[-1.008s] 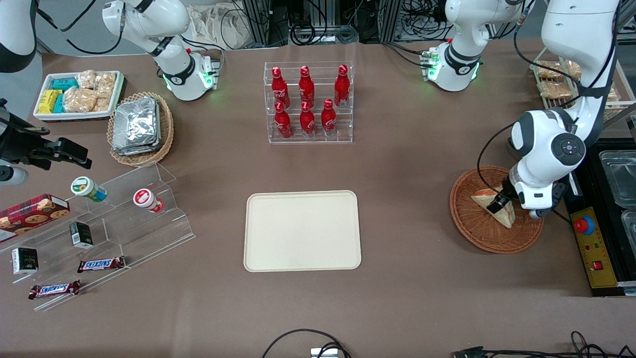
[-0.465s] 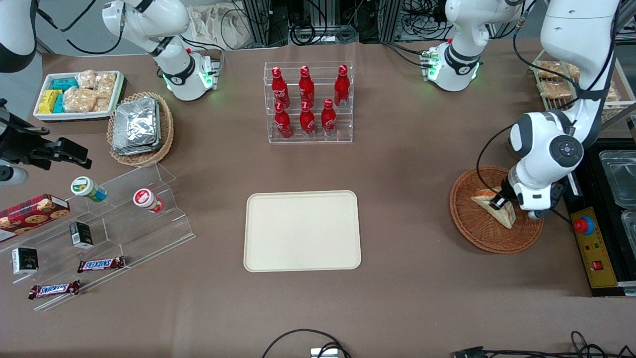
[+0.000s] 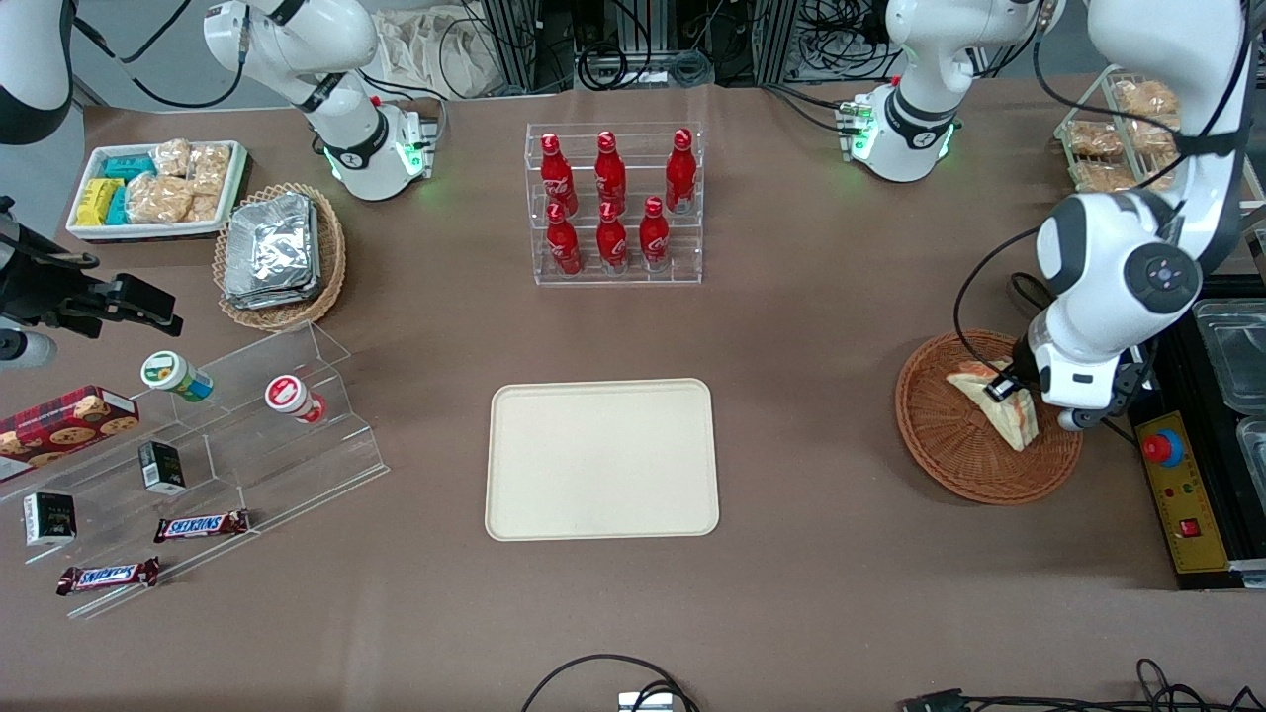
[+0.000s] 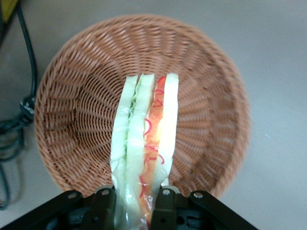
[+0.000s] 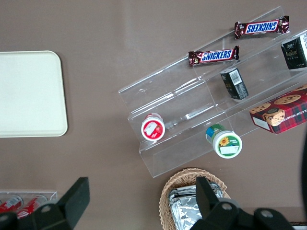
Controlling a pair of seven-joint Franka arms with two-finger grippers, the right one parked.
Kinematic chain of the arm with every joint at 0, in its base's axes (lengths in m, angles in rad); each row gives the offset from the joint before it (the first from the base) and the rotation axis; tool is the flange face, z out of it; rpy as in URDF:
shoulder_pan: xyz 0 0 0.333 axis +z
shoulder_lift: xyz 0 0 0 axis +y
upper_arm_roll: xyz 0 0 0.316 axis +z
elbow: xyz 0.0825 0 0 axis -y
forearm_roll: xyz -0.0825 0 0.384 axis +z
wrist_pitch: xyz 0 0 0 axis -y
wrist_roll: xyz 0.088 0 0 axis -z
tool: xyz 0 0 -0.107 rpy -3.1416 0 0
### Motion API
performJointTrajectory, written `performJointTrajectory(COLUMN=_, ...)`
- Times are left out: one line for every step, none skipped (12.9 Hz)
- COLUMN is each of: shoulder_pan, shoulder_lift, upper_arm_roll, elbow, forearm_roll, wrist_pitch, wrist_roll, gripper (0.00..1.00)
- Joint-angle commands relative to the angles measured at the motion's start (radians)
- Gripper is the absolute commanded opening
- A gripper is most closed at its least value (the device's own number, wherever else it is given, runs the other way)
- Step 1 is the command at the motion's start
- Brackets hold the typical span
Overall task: Place sandwich from basket to tray
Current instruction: 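Lift the sandwich and carry it with the left gripper to the tray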
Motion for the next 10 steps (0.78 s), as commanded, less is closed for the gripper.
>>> performJointTrajectory(shoulder_pan=-0.018, shoulder_lift=-0.057, upper_arm_roll=-0.039, elbow=0.066, forearm_roll=0.007, wrist_pitch=-0.129, wrist_roll=0.18, gripper=0.13)
performJointTrajectory(shoulder_pan=-0.02, shoulder_lift=-0.062, upper_arm_roll=-0.06, elbow=0.08, forearm_roll=0.007, wrist_pitch=-0.149, wrist_roll=0.231, gripper=0.13)
performJointTrajectory(shoulder_pan=-0.02, shoulder_lift=-0.077, upper_arm_roll=-0.086, elbow=0.081, forearm_roll=0.008, wrist_pitch=-0.149, wrist_roll=0.259, gripper=0.13)
performJointTrajectory(shoulder_pan=-0.02, shoulder_lift=-0.081, upper_arm_roll=-0.109, elbow=0.084, forearm_roll=0.01, wrist_pitch=-0.149, wrist_roll=0.264, gripper=0.13)
performJointTrajectory(shoulder_pan=-0.02, shoulder_lift=-0.079, upper_arm_roll=-0.138, elbow=0.097, forearm_roll=0.01, wrist_pitch=-0.149, wrist_roll=0.265, gripper=0.13)
performJointTrajectory(shoulder_pan=-0.02, shoulder_lift=-0.074, upper_arm_roll=-0.166, elbow=0.111, forearm_roll=0.01, wrist_pitch=-0.152, wrist_roll=0.265, gripper=0.13)
performJointTrajectory(shoulder_pan=-0.02, shoulder_lift=-0.068, upper_arm_roll=-0.198, elbow=0.128, forearm_roll=0.012, wrist_pitch=-0.152, wrist_roll=0.264, gripper=0.13)
performJointTrajectory(shoulder_pan=-0.02, shoulder_lift=-0.056, upper_arm_roll=-0.23, elbow=0.155, forearm_roll=0.01, wrist_pitch=-0.152, wrist_roll=0.252, gripper=0.11)
performJointTrajectory(shoulder_pan=-0.021, shoulder_lift=-0.039, upper_arm_roll=-0.255, elbow=0.192, forearm_roll=0.01, wrist_pitch=-0.153, wrist_roll=0.236, gripper=0.08)
performJointTrajectory(shoulder_pan=-0.021, shoulder_lift=-0.007, upper_arm_roll=-0.286, elbow=0.234, forearm_roll=0.012, wrist_pitch=-0.164, wrist_roll=0.188, gripper=0.07)
